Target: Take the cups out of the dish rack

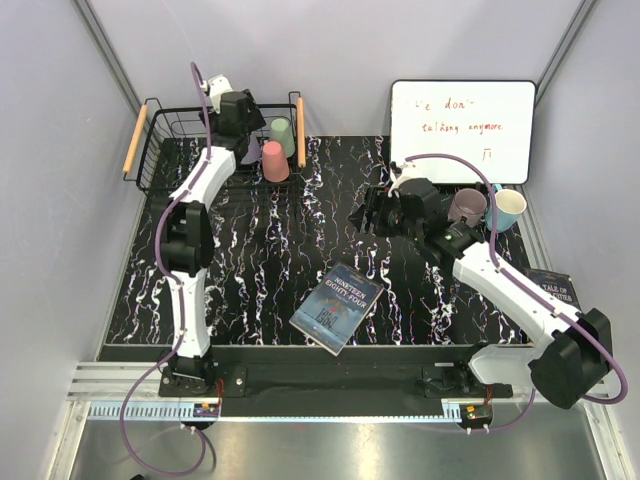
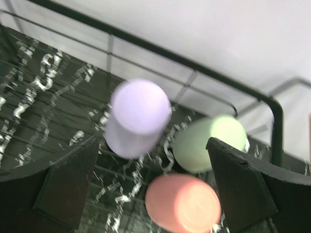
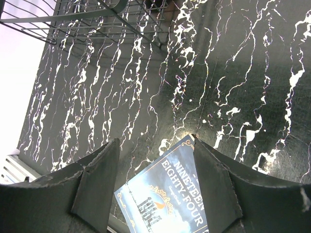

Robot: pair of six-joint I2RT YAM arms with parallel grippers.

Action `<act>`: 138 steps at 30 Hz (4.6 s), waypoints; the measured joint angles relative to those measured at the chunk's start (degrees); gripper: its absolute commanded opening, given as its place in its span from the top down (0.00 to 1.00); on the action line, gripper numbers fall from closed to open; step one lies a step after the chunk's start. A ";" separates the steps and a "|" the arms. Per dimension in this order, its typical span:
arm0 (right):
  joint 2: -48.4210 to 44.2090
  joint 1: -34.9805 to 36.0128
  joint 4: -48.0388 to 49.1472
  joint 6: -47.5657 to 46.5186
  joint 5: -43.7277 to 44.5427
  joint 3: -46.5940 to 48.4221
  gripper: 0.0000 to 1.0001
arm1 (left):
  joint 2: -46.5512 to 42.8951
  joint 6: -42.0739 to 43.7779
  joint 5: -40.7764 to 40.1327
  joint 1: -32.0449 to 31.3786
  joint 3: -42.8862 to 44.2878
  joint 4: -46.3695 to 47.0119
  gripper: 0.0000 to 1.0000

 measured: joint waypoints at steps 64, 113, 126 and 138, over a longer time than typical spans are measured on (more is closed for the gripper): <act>-8.15 0.00 4.07 2.51 0.02 -2.93 0.30 | -34.27 -5.03 14.23 3.17 -23.39 6.10 1.00; -21.05 0.00 34.62 20.11 -24.87 -14.14 0.30 | -75.91 -39.17 50.12 -11.52 -83.47 44.13 1.00; -18.08 0.00 35.87 21.22 -24.90 -17.42 0.30 | -76.19 -37.83 49.16 -11.91 -81.05 43.45 1.00; -10.49 0.02 41.97 23.61 -26.53 -15.61 0.33 | -76.76 -39.80 48.83 -16.96 -82.62 46.05 1.00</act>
